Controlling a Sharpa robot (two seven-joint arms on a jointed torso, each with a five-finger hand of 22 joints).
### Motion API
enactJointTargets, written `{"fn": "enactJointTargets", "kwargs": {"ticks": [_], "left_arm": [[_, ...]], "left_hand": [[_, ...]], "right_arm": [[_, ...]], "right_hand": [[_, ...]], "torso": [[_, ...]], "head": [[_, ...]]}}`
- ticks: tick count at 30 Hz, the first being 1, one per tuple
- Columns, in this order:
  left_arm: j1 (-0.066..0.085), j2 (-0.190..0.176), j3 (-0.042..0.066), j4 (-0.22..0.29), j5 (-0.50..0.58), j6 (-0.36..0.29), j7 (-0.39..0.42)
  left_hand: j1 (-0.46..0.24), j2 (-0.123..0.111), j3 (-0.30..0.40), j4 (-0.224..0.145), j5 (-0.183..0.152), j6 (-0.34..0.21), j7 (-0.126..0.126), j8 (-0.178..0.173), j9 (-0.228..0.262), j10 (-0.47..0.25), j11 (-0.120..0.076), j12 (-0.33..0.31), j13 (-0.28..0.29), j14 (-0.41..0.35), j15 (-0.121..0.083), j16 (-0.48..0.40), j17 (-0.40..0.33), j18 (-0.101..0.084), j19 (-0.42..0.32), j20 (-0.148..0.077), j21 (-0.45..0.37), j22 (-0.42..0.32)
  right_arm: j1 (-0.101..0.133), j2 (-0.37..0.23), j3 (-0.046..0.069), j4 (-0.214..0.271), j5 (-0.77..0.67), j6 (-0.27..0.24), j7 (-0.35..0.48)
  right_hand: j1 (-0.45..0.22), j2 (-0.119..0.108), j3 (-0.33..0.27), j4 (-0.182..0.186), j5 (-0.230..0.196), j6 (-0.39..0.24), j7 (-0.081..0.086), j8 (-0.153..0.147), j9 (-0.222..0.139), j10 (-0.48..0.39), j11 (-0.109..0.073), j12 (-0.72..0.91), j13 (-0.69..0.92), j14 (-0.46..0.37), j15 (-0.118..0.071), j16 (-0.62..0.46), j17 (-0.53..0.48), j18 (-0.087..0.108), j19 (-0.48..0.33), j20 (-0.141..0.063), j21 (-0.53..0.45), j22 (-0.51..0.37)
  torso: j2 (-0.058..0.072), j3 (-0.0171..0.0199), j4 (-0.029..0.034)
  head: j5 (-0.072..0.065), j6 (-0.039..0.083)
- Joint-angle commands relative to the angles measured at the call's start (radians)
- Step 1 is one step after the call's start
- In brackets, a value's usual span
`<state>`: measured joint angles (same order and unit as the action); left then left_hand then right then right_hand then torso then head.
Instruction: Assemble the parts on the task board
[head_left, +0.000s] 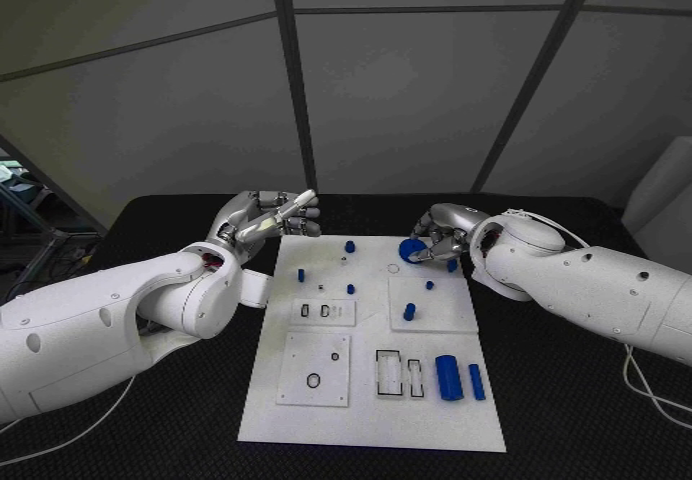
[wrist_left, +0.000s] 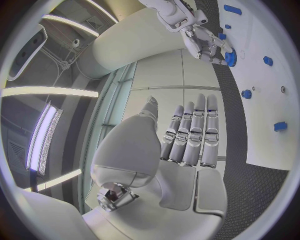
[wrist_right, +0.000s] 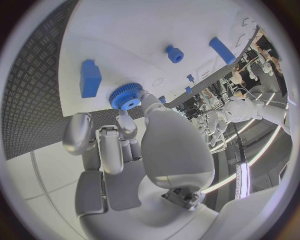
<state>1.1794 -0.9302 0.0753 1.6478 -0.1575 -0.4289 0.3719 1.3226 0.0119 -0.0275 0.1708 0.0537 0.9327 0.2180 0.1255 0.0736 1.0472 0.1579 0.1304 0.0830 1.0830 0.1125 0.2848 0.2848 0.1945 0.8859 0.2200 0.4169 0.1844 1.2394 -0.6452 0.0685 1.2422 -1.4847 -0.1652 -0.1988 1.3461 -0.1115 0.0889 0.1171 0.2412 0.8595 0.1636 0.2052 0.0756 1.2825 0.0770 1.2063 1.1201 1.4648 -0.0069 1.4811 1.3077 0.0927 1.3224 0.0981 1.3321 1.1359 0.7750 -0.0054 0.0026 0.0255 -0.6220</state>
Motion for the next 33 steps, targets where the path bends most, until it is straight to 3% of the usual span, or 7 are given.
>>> {"fn": "enactJointTargets", "kwargs": {"ticks": [1,9,12,21,28,33], "left_arm": [[0.001,0.001,0.001,0.000,-0.003,0.014,0.001],[0.001,0.001,0.001,-0.001,-0.003,0.015,0.000],[0.001,0.002,0.001,-0.002,-0.003,0.016,-0.001],[0.001,0.004,0.001,-0.005,-0.003,0.017,-0.002],[0.001,0.003,0.001,-0.006,-0.003,0.018,-0.002],[0.001,0.003,0.000,-0.007,-0.003,0.018,-0.002]], "left_hand": [[-0.007,0.005,0.000,-0.007,-0.001,0.003,0.005,-0.004,-0.001,0.002,0.008,-0.003,0.002,-0.008,0.001,-0.005,0.001,-0.014,-0.007,0.002,-0.003,-0.001],[-0.007,0.005,0.000,-0.007,-0.001,0.003,0.005,-0.004,-0.001,0.002,0.008,-0.003,0.002,-0.008,0.001,-0.005,0.001,-0.014,-0.007,0.002,-0.003,-0.001],[-0.007,0.005,0.000,-0.007,-0.001,0.003,0.005,-0.004,-0.001,0.002,0.008,-0.003,0.002,-0.008,0.001,-0.005,0.001,-0.014,-0.007,0.002,-0.003,-0.001],[-0.007,0.006,0.000,-0.007,-0.001,0.003,0.005,-0.004,-0.001,0.002,0.008,-0.003,0.002,-0.009,0.001,-0.004,0.001,-0.014,-0.007,0.003,-0.003,-0.001],[-0.007,0.006,0.000,-0.007,-0.001,0.003,0.005,-0.004,-0.001,0.002,0.008,-0.003,0.002,-0.009,0.001,-0.004,0.001,-0.014,-0.007,0.003,-0.003,-0.001],[-0.007,0.006,0.000,-0.007,-0.001,0.003,0.005,-0.004,-0.001,0.002,0.008,-0.003,0.002,-0.009,0.001,-0.004,0.001,-0.014,-0.007,0.003,-0.003,-0.001]], "right_arm": [[0.000,0.000,-0.002,-0.005,0.002,0.042,0.006],[0.000,-0.002,-0.002,-0.009,0.002,0.040,0.006],[0.000,-0.002,-0.002,-0.007,0.002,0.028,0.013],[-0.001,-0.003,-0.002,0.004,0.002,-0.040,0.040],[-0.001,-0.007,-0.002,0.020,-0.010,-0.091,0.051],[-0.002,-0.022,-0.001,0.063,-0.029,-0.127,0.046]], "right_hand": [[-0.005,-0.002,0.000,0.005,-0.005,-0.005,-0.001,-0.002,0.002,-0.004,-0.003,0.000,0.002,0.066,0.005,0.005,0.063,-0.006,0.003,0.007,0.004,0.002],[0.013,0.018,0.013,0.001,0.008,0.010,-0.005,0.012,0.005,0.003,-0.006,0.010,0.017,0.066,0.003,0.006,0.065,-0.006,0.002,0.007,0.005,0.004],[0.044,0.043,0.045,-0.016,-0.009,0.033,-0.008,0.026,0.009,0.011,-0.010,0.020,0.031,0.068,0.000,0.009,0.073,-0.007,0.008,0.004,0.012,0.014],[0.098,0.073,0.152,-0.064,-0.011,0.092,-0.019,0.040,0.009,0.041,-0.022,0.052,0.076,0.071,-0.010,0.018,0.093,-0.015,0.031,-0.005,0.037,0.057],[0.074,0.060,0.220,-0.081,-0.006,0.119,-0.025,0.031,0.005,0.051,-0.026,0.061,0.091,0.073,-0.014,0.022,0.103,-0.018,0.038,-0.009,0.047,0.072],[0.055,0.049,0.243,-0.086,-0.006,0.125,-0.025,0.025,0.003,0.057,-0.026,0.067,0.100,0.074,-0.015,0.025,0.109,-0.019,0.041,-0.010,0.051,0.079]], "torso": [[0.000,-0.0001,-0.0005],[0.000,0.0009,-0.0003],[0.000,0.0003,-0.0006],[-0.001,0.0005,-0.0011],[-0.001,0.0002,0.0000],[-0.002,0.0001,-0.0020]], "head": [[0.002,0.000],[0.000,-0.002],[0.000,-0.003],[-0.001,-0.004],[-0.003,-0.004],[-0.002,-0.003]]}}
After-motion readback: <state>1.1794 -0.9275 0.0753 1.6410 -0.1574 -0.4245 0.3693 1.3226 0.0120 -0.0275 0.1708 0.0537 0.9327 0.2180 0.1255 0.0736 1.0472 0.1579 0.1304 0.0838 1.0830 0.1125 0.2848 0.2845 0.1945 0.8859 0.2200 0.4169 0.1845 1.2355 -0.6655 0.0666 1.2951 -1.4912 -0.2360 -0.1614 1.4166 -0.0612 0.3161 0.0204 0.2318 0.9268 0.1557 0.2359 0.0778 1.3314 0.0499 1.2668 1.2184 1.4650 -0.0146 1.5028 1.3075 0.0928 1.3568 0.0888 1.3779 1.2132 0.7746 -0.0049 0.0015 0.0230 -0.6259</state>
